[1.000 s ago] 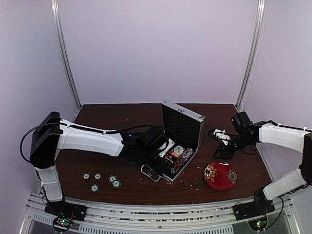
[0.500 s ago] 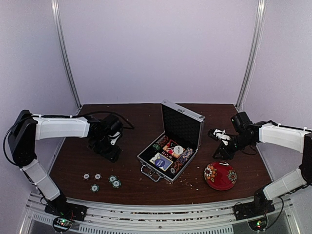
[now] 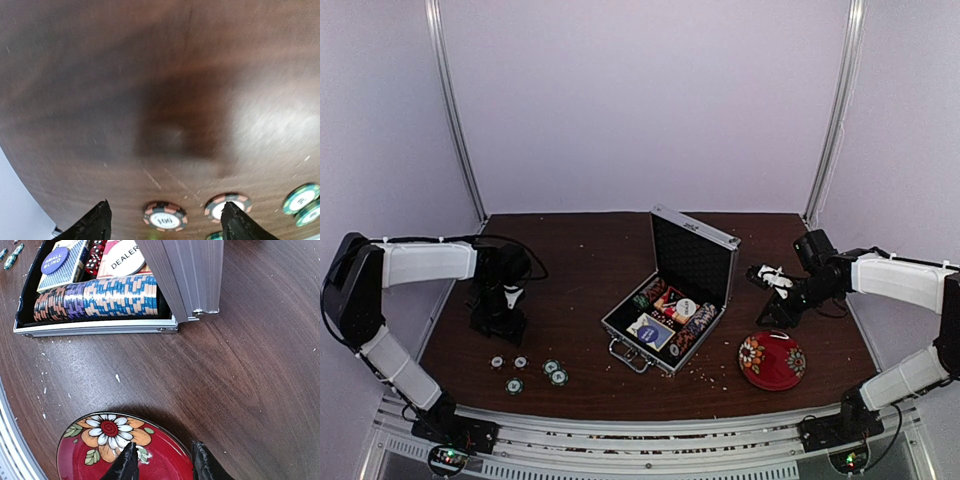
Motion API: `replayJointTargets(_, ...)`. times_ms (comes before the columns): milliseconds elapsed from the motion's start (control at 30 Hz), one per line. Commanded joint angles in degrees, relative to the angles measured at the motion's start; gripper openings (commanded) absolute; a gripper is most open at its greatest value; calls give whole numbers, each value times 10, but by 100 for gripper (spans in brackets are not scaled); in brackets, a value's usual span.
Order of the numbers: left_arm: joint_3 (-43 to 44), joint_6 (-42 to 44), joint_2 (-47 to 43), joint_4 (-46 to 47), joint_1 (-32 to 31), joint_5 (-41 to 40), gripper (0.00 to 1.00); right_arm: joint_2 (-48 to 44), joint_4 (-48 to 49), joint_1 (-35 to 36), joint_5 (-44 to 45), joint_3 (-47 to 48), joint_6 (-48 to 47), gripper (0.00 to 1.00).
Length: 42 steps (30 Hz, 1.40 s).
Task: Pack up texas hold em set
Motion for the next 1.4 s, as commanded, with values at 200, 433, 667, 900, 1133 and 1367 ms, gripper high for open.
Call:
replayJointTargets(200,-30,-49,-14,-34,27,13,72,-6,-7,5,-2,14,-8,37)
replayJointTargets(433,-61,-65,2,-35,27,27,65,-4,-8,5,-2,13,-8,37)
replayJointTargets(667,-87,-64,22,-12,27,53,55,-3,-9,7,-2,15,-8,37)
replayJointTargets(900,-65,-58,21,21,23,76,41,-4,-9,8,-2,14,-8,37)
replayJointTargets(1133,-2,-33,76,76,9,91,39,-3,-8,9,0,14,-8,37)
replayJointTargets(1367,79,-14,167,96,-60,115,41,1,-7,9,3,12,-6,37)
